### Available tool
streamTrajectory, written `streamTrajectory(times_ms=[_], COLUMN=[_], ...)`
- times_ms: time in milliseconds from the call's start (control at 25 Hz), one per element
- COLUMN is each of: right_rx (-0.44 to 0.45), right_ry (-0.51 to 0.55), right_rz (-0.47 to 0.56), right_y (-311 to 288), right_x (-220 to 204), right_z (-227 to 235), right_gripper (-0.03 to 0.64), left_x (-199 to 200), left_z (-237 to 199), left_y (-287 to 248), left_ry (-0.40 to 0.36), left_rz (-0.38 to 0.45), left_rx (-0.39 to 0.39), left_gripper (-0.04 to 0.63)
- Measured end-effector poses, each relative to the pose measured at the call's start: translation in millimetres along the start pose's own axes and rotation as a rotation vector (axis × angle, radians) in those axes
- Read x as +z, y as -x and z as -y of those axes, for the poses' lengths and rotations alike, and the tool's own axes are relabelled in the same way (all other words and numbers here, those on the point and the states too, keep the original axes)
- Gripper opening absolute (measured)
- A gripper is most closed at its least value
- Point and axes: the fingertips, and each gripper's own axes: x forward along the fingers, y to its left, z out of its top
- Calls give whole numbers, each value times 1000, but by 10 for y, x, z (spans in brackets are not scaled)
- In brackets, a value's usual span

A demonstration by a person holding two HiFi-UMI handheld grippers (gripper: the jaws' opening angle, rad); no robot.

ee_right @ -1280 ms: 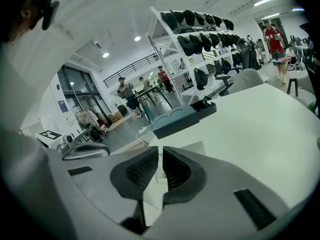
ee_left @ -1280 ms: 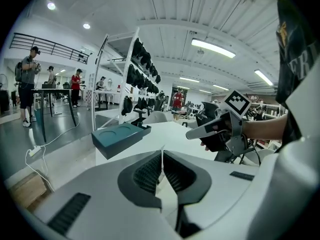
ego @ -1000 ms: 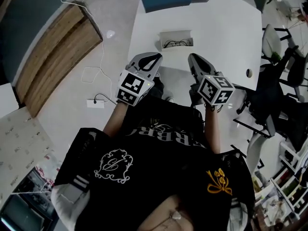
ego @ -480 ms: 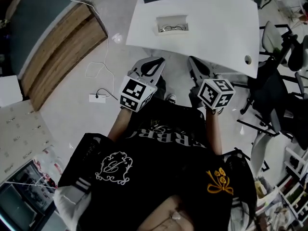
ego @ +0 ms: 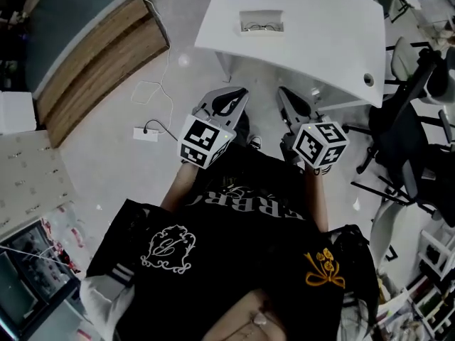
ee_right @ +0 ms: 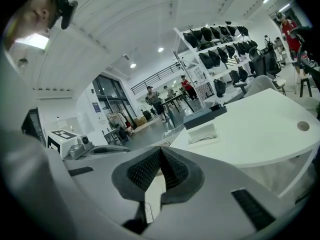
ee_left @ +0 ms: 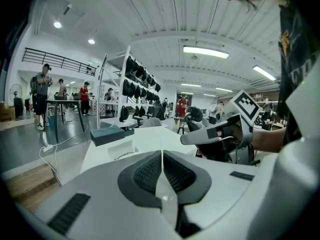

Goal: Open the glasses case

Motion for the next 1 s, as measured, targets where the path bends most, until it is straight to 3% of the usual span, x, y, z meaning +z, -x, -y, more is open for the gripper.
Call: streamTrajectory(times_ms=[400, 1000], right_rx=[14, -9], right_ry=[72, 91], right_rz=[19, 35], right_y=[268, 379], right_x=[-92, -97], right_z=[-256, -304], right_gripper=[12, 12], left_x=[-78, -49], left_z=[325, 473], left_y=[190, 271], left_ry=[-21, -35], left_rz=[4, 25], left_rx=[-10, -15], left_gripper=[26, 26])
